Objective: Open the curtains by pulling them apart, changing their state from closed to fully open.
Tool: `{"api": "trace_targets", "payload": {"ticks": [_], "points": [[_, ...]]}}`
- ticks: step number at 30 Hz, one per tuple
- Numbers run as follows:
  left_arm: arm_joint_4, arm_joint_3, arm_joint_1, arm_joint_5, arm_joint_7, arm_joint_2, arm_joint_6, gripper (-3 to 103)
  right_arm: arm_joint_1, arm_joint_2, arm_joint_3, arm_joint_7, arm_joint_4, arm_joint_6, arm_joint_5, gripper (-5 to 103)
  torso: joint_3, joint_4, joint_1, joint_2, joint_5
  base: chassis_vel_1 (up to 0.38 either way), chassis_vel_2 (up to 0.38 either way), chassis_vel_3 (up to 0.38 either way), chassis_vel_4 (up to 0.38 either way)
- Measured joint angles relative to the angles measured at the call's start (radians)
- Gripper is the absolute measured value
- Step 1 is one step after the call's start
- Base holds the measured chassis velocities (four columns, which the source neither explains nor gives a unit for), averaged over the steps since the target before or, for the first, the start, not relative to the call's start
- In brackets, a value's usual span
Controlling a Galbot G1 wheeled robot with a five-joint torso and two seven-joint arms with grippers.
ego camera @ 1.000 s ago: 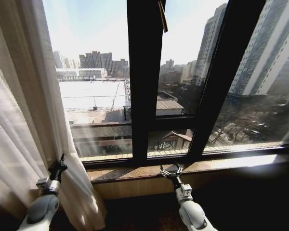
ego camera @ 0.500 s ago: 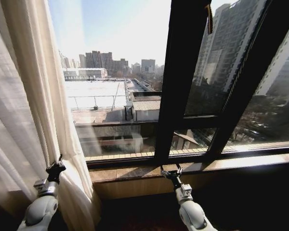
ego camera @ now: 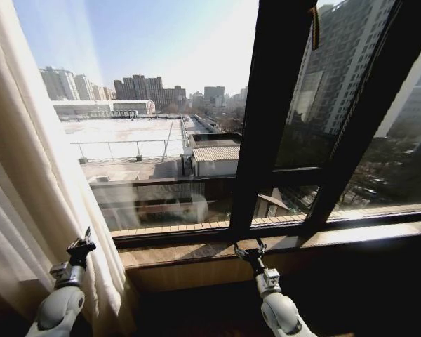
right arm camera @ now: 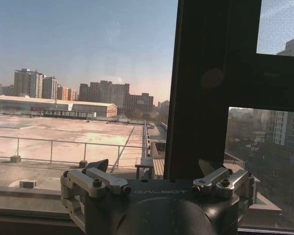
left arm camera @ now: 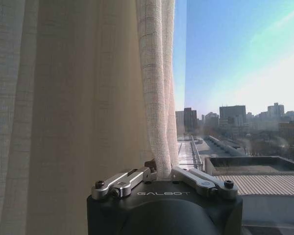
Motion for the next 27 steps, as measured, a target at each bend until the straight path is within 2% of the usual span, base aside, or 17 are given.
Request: {"api": "trace_targets", "payload": {"ticks": [19,27], "points": [[0.014,0.009,-0.008,0.009,0.002,0.004,-0.005,0,0.000,0.000,-0.001,0.000,0.000,0.000,0.000,100,0.000,0.0000,0.000,0.000,-0.0003,0.037,0.029,-0.039,-0.034],[0.057,-0.028,-0.016,-0.013,-0.011,0.028,-0.019,0,0.000,0.000,-0.001,0.000,0.000,0.000,0.000,100,0.000,0.0000,0.000,0.000,0.0000,0.033,0.027,-0.022,-0.025]]}}
